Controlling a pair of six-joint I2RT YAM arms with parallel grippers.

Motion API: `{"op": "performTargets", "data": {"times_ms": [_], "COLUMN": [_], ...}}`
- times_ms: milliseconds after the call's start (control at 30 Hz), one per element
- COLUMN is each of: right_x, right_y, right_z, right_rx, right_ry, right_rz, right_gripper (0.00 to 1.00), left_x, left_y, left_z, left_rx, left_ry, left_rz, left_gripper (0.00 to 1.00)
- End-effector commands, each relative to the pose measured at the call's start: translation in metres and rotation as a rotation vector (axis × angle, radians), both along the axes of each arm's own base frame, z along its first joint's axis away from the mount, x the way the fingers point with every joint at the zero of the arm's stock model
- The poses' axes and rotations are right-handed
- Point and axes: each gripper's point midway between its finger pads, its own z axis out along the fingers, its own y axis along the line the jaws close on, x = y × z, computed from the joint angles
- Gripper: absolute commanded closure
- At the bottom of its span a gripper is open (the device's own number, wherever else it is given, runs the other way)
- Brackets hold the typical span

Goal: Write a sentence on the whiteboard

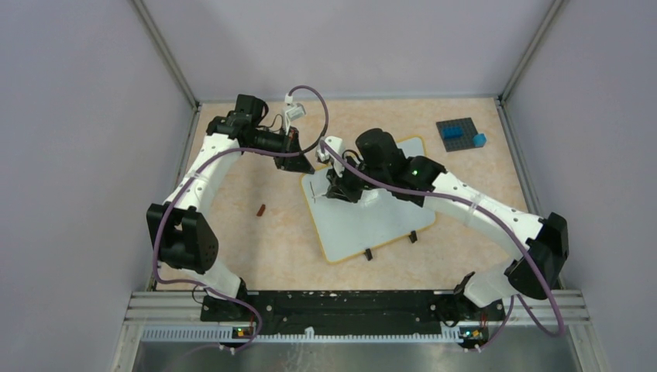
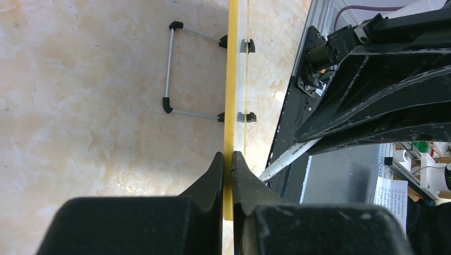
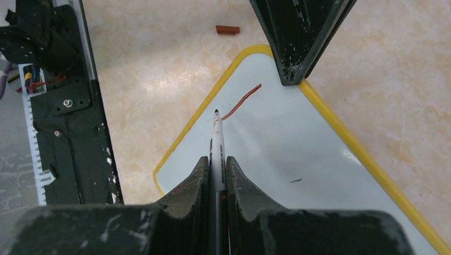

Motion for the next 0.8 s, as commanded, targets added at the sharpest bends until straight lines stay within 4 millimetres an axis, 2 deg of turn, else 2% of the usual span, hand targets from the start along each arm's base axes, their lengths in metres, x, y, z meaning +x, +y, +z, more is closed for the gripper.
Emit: {"op": "performTargets", "data": {"times_ms": [0,333,767], "right_x": [-0.004,0.015,0.020], "right_y": [0.008,0.008,0.009], "right_z": [0.041,0.036,0.025], "right_rx": [0.092,0.069,0.057], "right_ry": [-0.041,-0.075,-0.071], "right_rz": [0.011,-0.068,-0.072], "right_gripper": [1.00,1.00,1.00], "left_x": [-0.008,-0.010,-0.010], "left_y": [-0.005,-0.004,-0.003], "left_z": [0.004,0.005,0.002], "left_rx": [-0.015,-0.015,-0.007], "left_ry": [0.000,-0.003,0.000], "left_rz": [-0.023,-0.023,-0.019], "left_gripper": [1.00,1.00,1.00]}}
